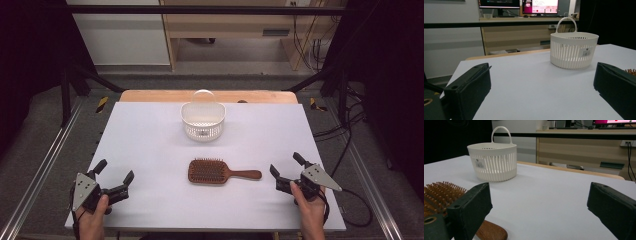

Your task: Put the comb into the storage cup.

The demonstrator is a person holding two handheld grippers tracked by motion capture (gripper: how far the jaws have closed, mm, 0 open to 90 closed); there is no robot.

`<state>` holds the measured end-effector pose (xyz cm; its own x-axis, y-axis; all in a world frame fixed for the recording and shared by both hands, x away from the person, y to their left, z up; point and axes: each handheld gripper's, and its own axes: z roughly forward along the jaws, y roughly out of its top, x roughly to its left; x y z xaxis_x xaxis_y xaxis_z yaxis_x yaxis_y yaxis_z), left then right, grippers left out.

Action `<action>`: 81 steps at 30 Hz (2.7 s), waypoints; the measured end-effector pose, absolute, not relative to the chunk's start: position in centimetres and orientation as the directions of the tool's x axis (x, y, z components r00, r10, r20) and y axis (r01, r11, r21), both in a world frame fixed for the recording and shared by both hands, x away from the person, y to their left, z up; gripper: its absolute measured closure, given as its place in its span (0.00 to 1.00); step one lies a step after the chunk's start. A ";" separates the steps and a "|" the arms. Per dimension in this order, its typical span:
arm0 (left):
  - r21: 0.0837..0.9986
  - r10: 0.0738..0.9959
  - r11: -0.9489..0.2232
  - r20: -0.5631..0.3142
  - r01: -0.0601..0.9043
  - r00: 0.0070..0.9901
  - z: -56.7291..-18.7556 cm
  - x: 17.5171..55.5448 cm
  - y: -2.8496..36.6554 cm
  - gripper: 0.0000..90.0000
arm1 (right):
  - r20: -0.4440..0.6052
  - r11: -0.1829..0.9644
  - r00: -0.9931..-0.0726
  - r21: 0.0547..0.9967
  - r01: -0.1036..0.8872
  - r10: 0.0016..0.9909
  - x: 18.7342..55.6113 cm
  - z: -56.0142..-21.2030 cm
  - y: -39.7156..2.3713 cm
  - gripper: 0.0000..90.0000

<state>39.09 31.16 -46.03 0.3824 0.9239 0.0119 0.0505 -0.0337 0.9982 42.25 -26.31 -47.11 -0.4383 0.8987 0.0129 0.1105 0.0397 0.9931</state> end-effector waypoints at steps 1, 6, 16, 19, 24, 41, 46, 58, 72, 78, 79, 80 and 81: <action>0.998 0.924 -0.034 0.012 0.050 0.383 -46.0 39.1 31.2 0.01 | 0.016 0.038 -0.437 0.993 0.113 0.899 42.3 -47.1 -26.3 0.06; 0.998 0.923 -0.036 0.014 0.051 0.385 -46.0 39.1 31.1 0.01 | 0.024 0.034 -0.431 0.991 0.127 0.902 42.3 -47.2 -26.2 0.06; 0.998 0.922 -0.043 0.019 0.054 0.386 -46.1 39.1 31.1 0.01 | 0.041 0.029 -0.400 0.986 0.166 0.916 42.5 -47.1 -25.6 0.09; 0.997 0.923 -0.048 0.022 0.057 0.385 -46.1 39.1 31.1 0.01 | 0.029 0.048 -0.402 0.982 0.181 0.915 42.6 -47.0 -25.0 0.13; 0.997 0.924 -0.048 0.022 0.059 0.382 -46.2 39.1 31.1 0.01 | 0.011 0.081 -0.437 0.978 0.191 0.899 42.7 -46.5 -23.9 0.24; 0.998 0.926 -0.048 0.029 0.042 0.375 -46.0 39.0 31.2 0.02 | -0.160 0.406 -0.623 0.871 0.275 0.765 46.1 -43.0 -17.1 0.87; 0.998 0.930 -0.043 0.028 0.034 0.366 -45.9 38.9 31.4 0.02 | -0.184 0.486 -0.655 0.816 0.314 0.733 47.2 -43.1 -15.9 0.98; 0.998 0.931 -0.040 0.023 0.039 0.364 -46.0 39.0 31.6 0.02 | -0.168 0.597 -0.703 0.680 0.425 0.692 49.1 -44.9 -14.6 1.00; 0.998 0.930 -0.049 0.032 0.039 0.365 -46.0 39.1 31.5 0.02 | -0.156 0.657 -0.747 0.611 0.442 0.647 49.3 -45.8 -14.0 1.00; 0.998 0.930 -0.048 0.030 0.040 0.367 -46.0 39.1 31.6 0.02 | -0.142 0.681 -0.766 0.578 0.449 0.627 49.0 -46.1 -13.6 1.00; 0.998 0.930 -0.048 0.030 0.039 0.367 -46.0 39.1 31.6 0.02 | -0.136 0.684 -0.770 0.572 0.453 0.623 48.9 -46.2 -13.5 1.00; 0.998 0.930 -0.047 0.030 0.040 0.367 -46.0 39.1 31.6 0.02 | -0.130 0.687 -0.773 0.565 0.457 0.620 48.8 -46.2 -13.5 1.00; 0.998 0.930 -0.047 0.030 0.040 0.367 -46.0 39.1 31.6 0.02 | -0.126 0.691 -0.778 0.562 0.455 0.615 48.6 -46.3 -13.4 1.00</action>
